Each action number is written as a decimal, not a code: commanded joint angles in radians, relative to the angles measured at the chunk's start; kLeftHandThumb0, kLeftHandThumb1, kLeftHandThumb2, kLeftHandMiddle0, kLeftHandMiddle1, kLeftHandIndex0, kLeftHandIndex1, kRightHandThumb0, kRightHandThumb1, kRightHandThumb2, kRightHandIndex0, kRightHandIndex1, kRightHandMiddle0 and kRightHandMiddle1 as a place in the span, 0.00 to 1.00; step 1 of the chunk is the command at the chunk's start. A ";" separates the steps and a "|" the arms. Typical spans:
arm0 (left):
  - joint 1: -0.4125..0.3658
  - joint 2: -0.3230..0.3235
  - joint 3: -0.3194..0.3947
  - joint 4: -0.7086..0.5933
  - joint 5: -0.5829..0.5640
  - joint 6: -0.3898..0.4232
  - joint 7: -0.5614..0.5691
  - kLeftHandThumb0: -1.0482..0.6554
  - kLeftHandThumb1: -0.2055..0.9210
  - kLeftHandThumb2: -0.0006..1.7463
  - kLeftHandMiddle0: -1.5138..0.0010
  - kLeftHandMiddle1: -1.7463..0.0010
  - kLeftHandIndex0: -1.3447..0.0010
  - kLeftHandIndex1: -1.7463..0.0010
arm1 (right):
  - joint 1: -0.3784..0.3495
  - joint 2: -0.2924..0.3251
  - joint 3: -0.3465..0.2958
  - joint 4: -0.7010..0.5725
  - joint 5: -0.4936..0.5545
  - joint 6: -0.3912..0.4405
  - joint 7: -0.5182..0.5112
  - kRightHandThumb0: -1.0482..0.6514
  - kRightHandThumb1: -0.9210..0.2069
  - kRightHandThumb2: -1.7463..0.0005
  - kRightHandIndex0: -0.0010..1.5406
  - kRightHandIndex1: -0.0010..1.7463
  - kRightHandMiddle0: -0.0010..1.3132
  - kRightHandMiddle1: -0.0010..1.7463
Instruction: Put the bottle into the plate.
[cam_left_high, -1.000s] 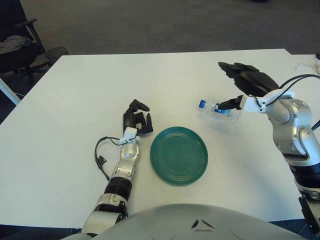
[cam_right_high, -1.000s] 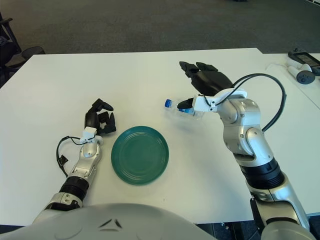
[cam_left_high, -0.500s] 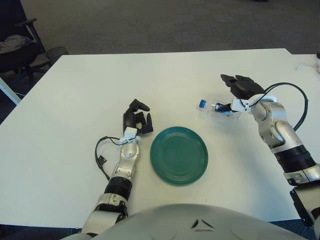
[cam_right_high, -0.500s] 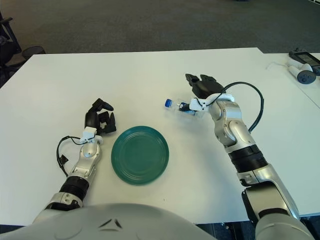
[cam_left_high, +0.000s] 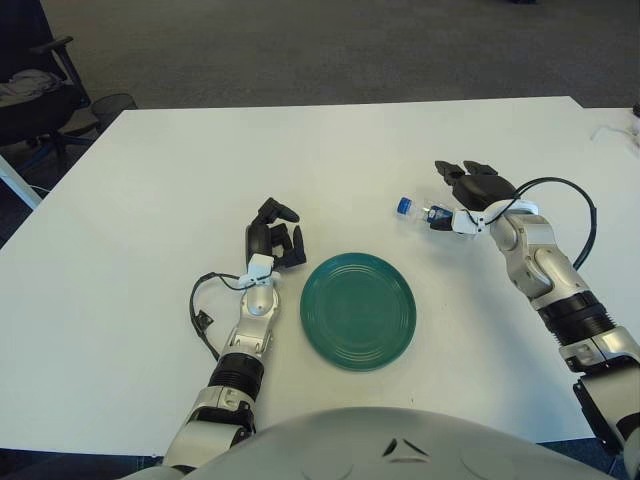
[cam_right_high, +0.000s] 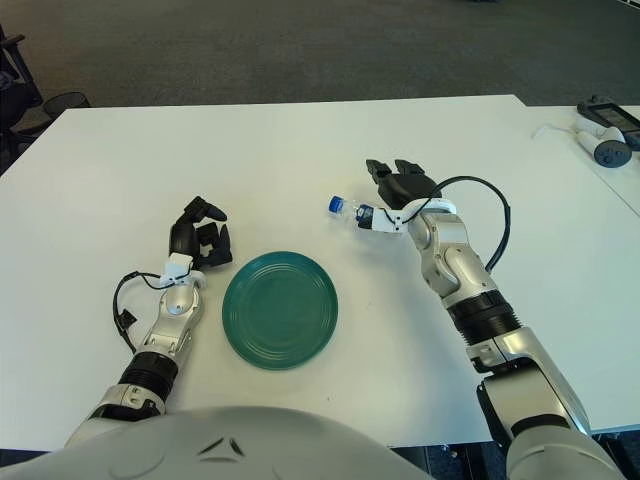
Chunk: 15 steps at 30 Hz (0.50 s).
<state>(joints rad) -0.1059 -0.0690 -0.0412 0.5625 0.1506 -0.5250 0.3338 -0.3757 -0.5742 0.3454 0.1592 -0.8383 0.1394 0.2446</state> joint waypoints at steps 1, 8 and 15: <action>0.129 -0.005 -0.010 0.132 0.017 0.029 -0.001 0.32 0.37 0.83 0.17 0.00 0.49 0.00 | -0.027 0.001 0.006 0.016 -0.014 -0.003 -0.008 0.00 0.00 0.76 0.00 0.00 0.00 0.00; 0.132 -0.003 -0.010 0.127 0.014 0.039 -0.009 0.32 0.37 0.83 0.17 0.00 0.48 0.00 | -0.031 0.006 0.015 0.043 -0.013 -0.008 -0.012 0.00 0.00 0.77 0.00 0.00 0.00 0.00; 0.132 -0.006 -0.012 0.130 0.023 0.035 0.007 0.32 0.36 0.83 0.17 0.00 0.48 0.00 | -0.030 0.005 0.024 0.079 -0.003 -0.041 -0.032 0.00 0.00 0.76 0.00 0.00 0.00 0.00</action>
<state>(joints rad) -0.1059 -0.0689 -0.0416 0.5624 0.1534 -0.5224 0.3372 -0.3820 -0.5739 0.3602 0.2116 -0.8403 0.1233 0.2335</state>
